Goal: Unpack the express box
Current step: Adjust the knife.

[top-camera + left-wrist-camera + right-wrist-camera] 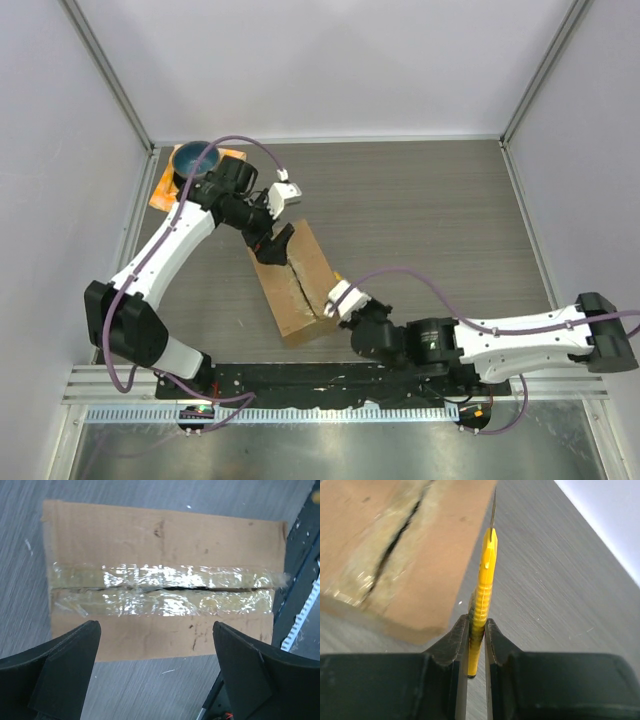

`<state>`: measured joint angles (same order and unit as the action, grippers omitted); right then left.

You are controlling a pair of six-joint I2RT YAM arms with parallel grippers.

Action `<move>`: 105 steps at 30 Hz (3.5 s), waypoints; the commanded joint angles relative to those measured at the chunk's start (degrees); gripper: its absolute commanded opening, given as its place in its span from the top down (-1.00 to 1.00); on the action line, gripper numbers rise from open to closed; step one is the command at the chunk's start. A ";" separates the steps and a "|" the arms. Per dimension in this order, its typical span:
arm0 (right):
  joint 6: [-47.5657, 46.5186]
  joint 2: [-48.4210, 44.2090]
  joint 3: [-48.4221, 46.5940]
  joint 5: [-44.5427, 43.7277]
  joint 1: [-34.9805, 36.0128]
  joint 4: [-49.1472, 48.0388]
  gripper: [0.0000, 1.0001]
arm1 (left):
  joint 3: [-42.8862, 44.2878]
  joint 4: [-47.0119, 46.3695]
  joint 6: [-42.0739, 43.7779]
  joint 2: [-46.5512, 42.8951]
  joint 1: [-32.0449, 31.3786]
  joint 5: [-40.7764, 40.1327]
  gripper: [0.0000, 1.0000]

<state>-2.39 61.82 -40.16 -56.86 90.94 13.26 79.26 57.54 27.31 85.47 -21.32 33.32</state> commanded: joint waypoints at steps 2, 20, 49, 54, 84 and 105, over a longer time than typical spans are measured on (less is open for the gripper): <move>16.17 -6.88 -1.41 5.68 -12.42 1.33 0.99 | -0.95 5.74 8.63 -1.36 -6.51 -0.96 -0.99; 40.44 -9.00 3.15 64.56 -54.27 -4.90 0.99 | -10.10 -15.00 12.33 -4.00 -21.12 -22.33 -0.99; 26.31 -6.72 -3.42 107.66 -56.83 -1.75 0.98 | 35.72 37.73 15.65 24.22 -13.12 33.48 -1.00; 22.09 -5.66 -6.68 107.75 -56.75 4.23 0.99 | 34.82 37.74 15.76 22.55 -14.80 31.98 -0.99; 8.81 -1.44 -20.57 100.37 -56.75 23.05 0.99 | 30.25 37.82 14.26 18.24 -21.04 21.61 0.08; 16.45 -10.67 -13.44 85.18 -56.57 5.99 0.08 | 37.79 37.65 7.94 20.79 -8.31 43.49 1.00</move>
<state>11.18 52.51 -51.13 35.75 34.37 23.20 110.26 79.61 38.96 106.06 -35.03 66.65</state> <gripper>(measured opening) 0.259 0.057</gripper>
